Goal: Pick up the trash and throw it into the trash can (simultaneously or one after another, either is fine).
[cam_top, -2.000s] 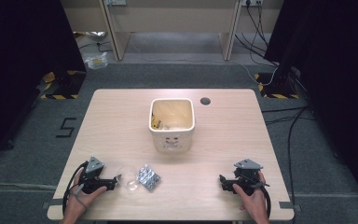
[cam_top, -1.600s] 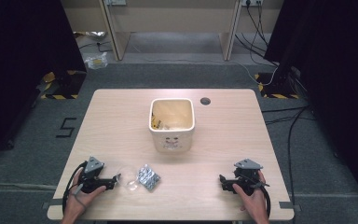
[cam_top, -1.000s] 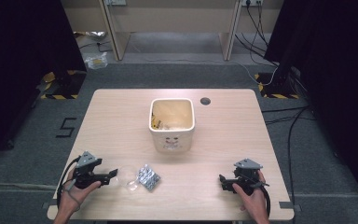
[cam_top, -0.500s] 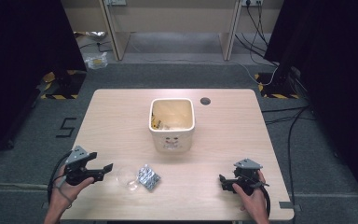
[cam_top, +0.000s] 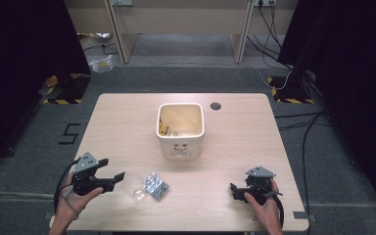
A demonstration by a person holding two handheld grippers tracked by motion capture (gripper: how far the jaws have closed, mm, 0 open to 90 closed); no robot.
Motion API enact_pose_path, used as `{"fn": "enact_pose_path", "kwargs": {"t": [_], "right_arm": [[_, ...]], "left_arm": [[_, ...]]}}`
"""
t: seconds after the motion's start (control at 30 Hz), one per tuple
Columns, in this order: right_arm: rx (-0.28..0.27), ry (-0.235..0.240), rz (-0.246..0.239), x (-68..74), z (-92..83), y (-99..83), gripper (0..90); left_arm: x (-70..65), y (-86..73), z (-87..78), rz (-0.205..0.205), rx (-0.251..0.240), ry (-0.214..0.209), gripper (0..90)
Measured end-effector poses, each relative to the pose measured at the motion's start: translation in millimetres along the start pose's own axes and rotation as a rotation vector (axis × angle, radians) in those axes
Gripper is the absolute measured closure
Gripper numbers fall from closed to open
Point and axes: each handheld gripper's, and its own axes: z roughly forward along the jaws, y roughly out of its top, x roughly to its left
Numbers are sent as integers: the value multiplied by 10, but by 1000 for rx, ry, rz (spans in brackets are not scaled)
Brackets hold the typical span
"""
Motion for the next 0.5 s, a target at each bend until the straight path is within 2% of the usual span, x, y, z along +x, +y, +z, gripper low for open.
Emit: {"fn": "enact_pose_path", "kwargs": {"t": [0.3,0.5], "right_arm": [[0,0,0,0,0,0,2],[0,1,-1,0,0,0,2]], "left_arm": [[-129,10,85,15,10,-49,180],[-169,7,173,20,44,-81,262]]}}
